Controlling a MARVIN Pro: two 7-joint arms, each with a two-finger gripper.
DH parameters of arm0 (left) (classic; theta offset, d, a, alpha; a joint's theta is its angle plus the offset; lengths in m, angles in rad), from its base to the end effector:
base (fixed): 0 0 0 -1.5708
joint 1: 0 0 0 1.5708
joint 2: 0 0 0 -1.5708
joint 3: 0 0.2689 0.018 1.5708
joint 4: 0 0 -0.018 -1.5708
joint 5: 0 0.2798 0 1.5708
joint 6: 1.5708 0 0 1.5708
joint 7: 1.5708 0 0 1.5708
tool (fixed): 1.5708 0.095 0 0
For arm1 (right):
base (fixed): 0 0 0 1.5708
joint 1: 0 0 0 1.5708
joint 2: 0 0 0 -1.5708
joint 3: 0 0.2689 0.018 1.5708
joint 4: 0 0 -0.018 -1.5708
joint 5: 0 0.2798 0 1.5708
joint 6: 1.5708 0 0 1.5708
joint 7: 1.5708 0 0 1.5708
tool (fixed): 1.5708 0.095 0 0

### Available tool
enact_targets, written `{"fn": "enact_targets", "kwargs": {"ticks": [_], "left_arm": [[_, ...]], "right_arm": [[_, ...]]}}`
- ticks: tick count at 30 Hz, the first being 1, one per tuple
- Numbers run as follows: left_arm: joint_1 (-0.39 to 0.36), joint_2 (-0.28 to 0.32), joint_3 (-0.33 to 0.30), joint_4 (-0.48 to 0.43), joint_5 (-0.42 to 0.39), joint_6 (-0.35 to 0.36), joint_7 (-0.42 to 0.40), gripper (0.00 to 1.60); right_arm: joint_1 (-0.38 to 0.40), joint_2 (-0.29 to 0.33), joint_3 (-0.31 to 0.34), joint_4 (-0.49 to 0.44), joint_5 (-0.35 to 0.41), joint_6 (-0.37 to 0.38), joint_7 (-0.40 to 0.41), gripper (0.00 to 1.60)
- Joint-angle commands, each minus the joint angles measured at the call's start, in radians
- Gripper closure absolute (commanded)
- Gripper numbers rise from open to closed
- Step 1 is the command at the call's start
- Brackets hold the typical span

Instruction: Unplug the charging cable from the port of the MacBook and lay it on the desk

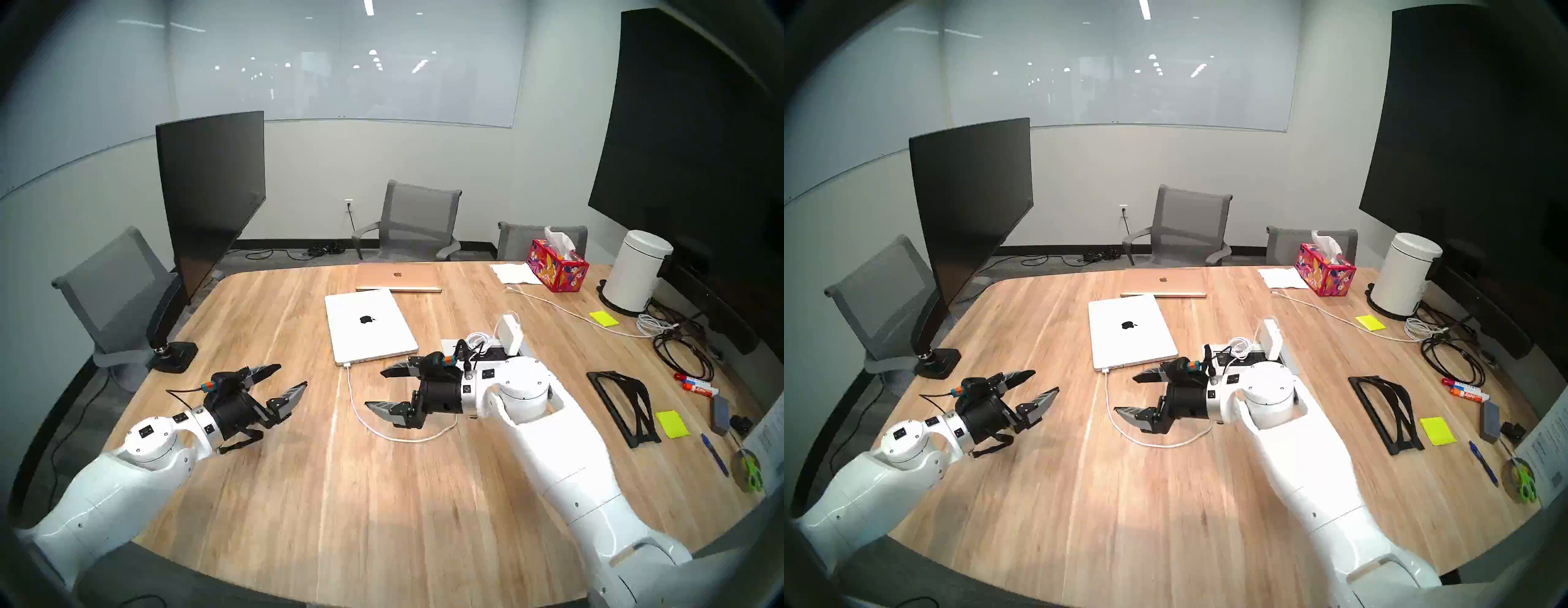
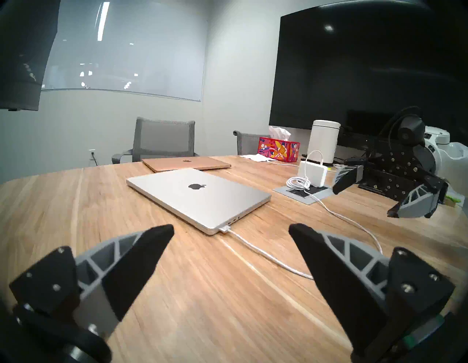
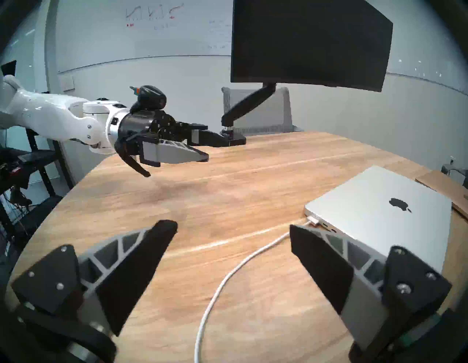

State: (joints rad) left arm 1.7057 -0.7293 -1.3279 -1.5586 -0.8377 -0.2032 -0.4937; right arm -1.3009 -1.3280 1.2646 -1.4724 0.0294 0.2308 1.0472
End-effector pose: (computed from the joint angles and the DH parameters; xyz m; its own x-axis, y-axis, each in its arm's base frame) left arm 0.3284 0.1116 -0.2920 0.1215 0.0113 0.9925 -0.5967 -0.7983 0.0822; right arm 0.3847 0.0972 -0.2684 0.0651 0.2955 0.9531 0.9571 -0.2886 0.0241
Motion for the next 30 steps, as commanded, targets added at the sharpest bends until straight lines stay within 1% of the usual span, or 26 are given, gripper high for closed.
{"fn": "enact_targets", "kwargs": {"ticks": [1, 5, 7, 11, 13, 15, 21, 22, 24, 26, 28, 30], "left_arm": [[-0.005, -0.001, -0.006, -0.011, -0.001, -0.008, 0.0, 0.0], [-0.005, -0.001, -0.006, -0.011, -0.001, -0.008, 0.001, 0.0], [-0.005, -0.001, -0.006, -0.011, -0.001, -0.008, 0.001, 0.0], [-0.005, 0.0, -0.005, -0.01, -0.001, -0.008, 0.001, 0.0], [-0.005, 0.0, -0.005, -0.01, -0.001, -0.008, 0.001, 0.0], [-0.005, 0.0, -0.005, -0.01, -0.002, -0.008, 0.001, 0.0], [-0.005, 0.0, -0.005, -0.01, -0.002, -0.008, 0.001, 0.0], [-0.005, 0.0, -0.005, -0.01, -0.002, -0.008, 0.001, 0.0], [-0.005, 0.0, -0.004, -0.01, -0.002, -0.008, 0.001, 0.0], [-0.005, 0.0, -0.004, -0.01, -0.002, -0.008, 0.001, 0.0], [-0.005, 0.0, -0.004, -0.01, -0.002, -0.008, 0.001, 0.0], [-0.005, 0.0, -0.004, -0.01, -0.002, -0.008, 0.001, 0.0]], "right_arm": [[0.046, -0.053, -0.031, -0.011, -0.044, 0.052, -0.062, 0.0], [0.055, -0.077, -0.049, -0.004, -0.078, 0.086, -0.104, 0.0], [0.058, -0.096, -0.047, 0.006, -0.072, 0.107, -0.112, 0.0], [0.071, -0.127, -0.059, 0.025, -0.088, 0.142, -0.146, 0.0], [0.073, -0.135, -0.064, 0.028, -0.095, 0.148, -0.157, 0.0], [0.082, -0.16, -0.07, 0.042, -0.098, 0.157, -0.175, 0.0], [0.109, -0.213, -0.09, 0.081, -0.133, 0.186, -0.246, 0.0], [0.109, -0.213, -0.09, 0.081, -0.133, 0.186, -0.246, 0.0], [0.121, -0.235, -0.102, 0.103, -0.151, 0.198, -0.278, 0.0], [0.124, -0.241, -0.105, 0.111, -0.155, 0.2, -0.286, 0.0], [0.132, -0.263, -0.112, 0.135, -0.171, 0.21, -0.32, 0.0], [0.136, -0.268, -0.114, 0.144, -0.173, 0.209, -0.325, 0.0]]}}
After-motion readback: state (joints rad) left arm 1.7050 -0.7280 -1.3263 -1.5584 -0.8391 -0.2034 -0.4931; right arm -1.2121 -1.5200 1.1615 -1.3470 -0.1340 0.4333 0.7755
